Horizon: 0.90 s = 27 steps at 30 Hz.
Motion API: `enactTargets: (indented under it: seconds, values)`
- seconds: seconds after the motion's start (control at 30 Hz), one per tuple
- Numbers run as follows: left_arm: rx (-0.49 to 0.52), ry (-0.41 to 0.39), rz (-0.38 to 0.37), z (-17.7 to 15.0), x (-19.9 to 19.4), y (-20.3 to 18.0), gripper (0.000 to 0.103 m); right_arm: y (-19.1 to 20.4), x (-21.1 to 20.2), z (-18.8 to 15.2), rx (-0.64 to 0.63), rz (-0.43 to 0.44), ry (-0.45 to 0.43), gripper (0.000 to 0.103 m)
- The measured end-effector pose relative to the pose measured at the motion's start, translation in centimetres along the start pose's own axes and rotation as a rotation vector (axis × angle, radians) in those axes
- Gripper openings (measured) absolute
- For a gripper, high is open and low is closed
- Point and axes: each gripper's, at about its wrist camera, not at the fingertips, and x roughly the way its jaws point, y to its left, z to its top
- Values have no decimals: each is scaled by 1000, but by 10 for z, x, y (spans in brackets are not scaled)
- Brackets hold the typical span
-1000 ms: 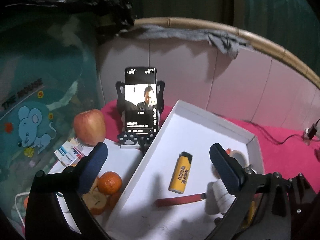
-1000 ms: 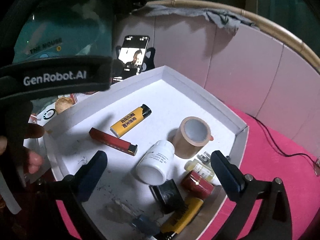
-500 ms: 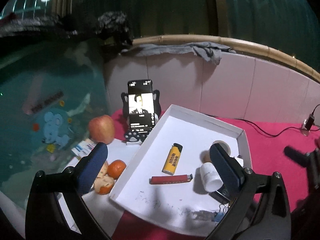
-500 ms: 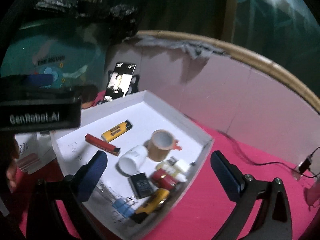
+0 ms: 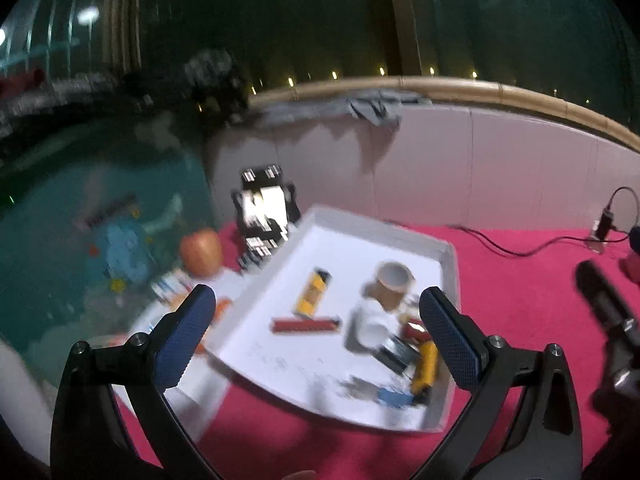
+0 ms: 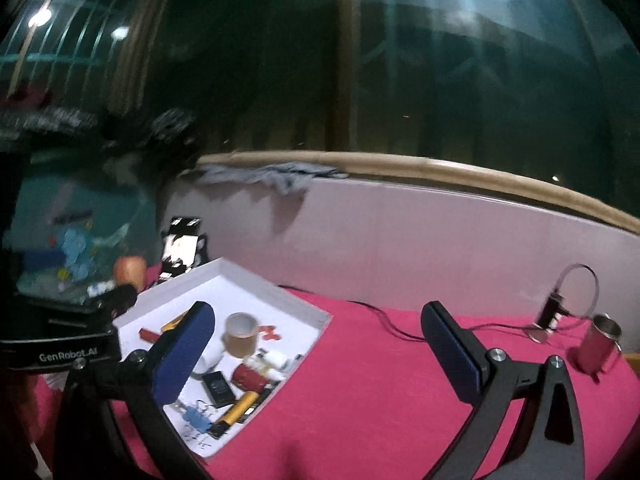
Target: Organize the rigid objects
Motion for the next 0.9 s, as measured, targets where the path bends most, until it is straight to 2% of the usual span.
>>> enactTargets:
  seconds: [0.03, 0.1, 0.17, 0.27, 0.5, 0.67, 0.9]
  values:
    - [-3, 27, -14, -1, 2, -1, 103, -5, -5, -1, 15, -7, -3, 103]
    - [10, 37, 3, -5, 0, -6, 103, -18, -14, -3, 44, -15, -9, 103]
    - [30, 15, 22, -9, -6, -12, 103, -28, -25, -5, 61, -29, -19, 103]
    - [32, -9, 1, -13, -19, -18, 103, -45, -41, -7, 82, -16, -35, 103]
    - [10, -19, -11, -22, -39, -23, 103, -72, -72, -16, 142, -37, -58, 103]
    - [3, 24, -39, -32, -40, -31, 103, -84, -83, -28, 182, -32, -31, 103]
    - [22, 13, -52, -38, -50, -38, 103, -93, -99, -46, 203, -63, 3, 103]
